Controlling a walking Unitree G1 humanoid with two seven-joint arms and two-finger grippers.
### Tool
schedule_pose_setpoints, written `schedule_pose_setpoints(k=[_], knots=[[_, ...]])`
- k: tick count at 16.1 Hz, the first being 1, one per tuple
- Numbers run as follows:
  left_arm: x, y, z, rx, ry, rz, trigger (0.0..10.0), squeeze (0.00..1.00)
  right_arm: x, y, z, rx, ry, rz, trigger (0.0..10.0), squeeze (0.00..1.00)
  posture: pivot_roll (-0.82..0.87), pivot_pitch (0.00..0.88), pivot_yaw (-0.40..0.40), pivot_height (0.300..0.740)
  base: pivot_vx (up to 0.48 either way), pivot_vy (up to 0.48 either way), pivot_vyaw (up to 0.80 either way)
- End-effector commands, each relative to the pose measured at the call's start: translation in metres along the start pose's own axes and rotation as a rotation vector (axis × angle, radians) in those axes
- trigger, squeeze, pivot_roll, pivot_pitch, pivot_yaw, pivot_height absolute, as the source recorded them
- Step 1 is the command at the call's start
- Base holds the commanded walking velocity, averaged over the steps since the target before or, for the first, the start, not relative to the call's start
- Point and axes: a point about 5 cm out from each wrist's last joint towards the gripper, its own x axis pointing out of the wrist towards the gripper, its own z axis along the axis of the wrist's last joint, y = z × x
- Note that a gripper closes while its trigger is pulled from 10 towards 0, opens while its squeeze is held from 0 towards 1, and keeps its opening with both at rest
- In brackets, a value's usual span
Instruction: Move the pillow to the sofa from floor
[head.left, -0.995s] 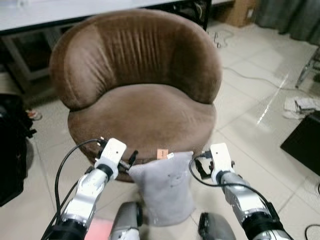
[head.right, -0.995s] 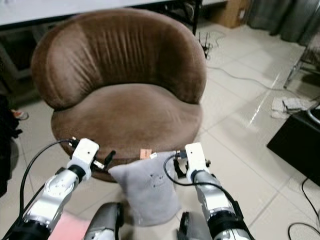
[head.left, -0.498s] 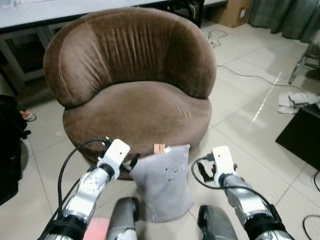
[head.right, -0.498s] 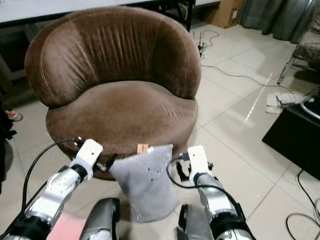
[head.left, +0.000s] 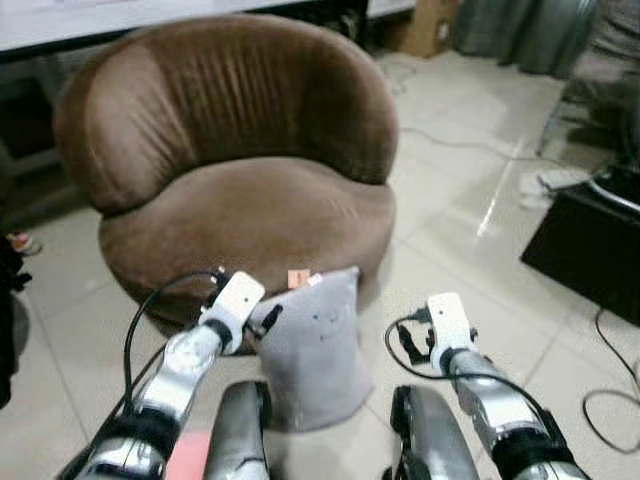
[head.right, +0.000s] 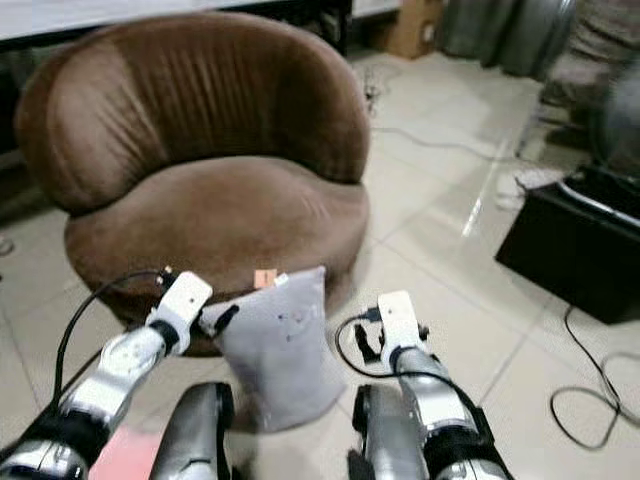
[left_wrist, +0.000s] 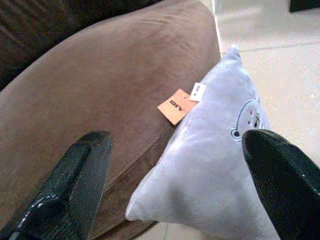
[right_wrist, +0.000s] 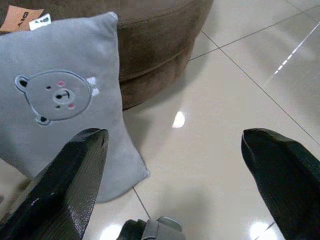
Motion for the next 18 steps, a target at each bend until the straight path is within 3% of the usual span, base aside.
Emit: schedule_pose_setpoints(k=[1, 8, 10, 11, 13, 15, 18], knots=[[0.002, 0.007, -0.001, 0.018, 0.027, 0.015, 10.0, 0.00, 0.000, 0.002, 0.005, -0.029, -0.009, 0.021, 10.0, 0.00, 0.05, 0.000, -0.002, 0.546, 0.000, 0.000, 0.00], [0.003, 0.035, -0.005, 0.047, 0.131, 0.078, 10.0, 0.00, -0.008, -0.004, 0.013, -0.068, -0.037, 0.030, 10.0, 0.00, -0.02, 0.000, -0.014, 0.534, 0.000, 0.000, 0.00], [0.002, 0.039, -0.008, 0.017, 0.159, 0.084, 10.0, 0.00, -0.014, -0.006, 0.017, -0.074, -0.048, 0.041, 10.0, 0.00, -0.03, 0.000, -0.024, 0.534, 0.000, 0.000, 0.00], [0.001, 0.041, -0.010, 0.012, 0.178, 0.085, 10.0, 1.00, -0.018, -0.007, 0.018, -0.089, -0.050, 0.053, 10.0, 0.00, -0.04, 0.000, -0.026, 0.534, 0.000, 0.000, 0.00], [0.002, 0.042, -0.010, 0.000, 0.195, 0.069, 10.0, 1.00, -0.023, -0.007, 0.022, -0.110, -0.051, 0.073, 10.0, 0.00, -0.06, 0.006, -0.031, 0.534, 0.000, 0.000, 0.00], [0.002, 0.044, -0.009, 0.007, 0.208, 0.062, 10.0, 1.00, -0.032, -0.010, 0.029, -0.139, -0.056, 0.089, 10.0, 0.00, -0.08, 0.070, -0.036, 0.534, 0.000, 0.000, 0.00], [-0.003, 0.057, -0.014, -0.015, 0.236, 0.179, 10.0, 1.00, -0.048, -0.022, 0.041, -0.154, -0.069, 0.078, 10.0, 0.00, -0.13, 0.198, -0.063, 0.534, 0.000, 0.000, 0.00]])
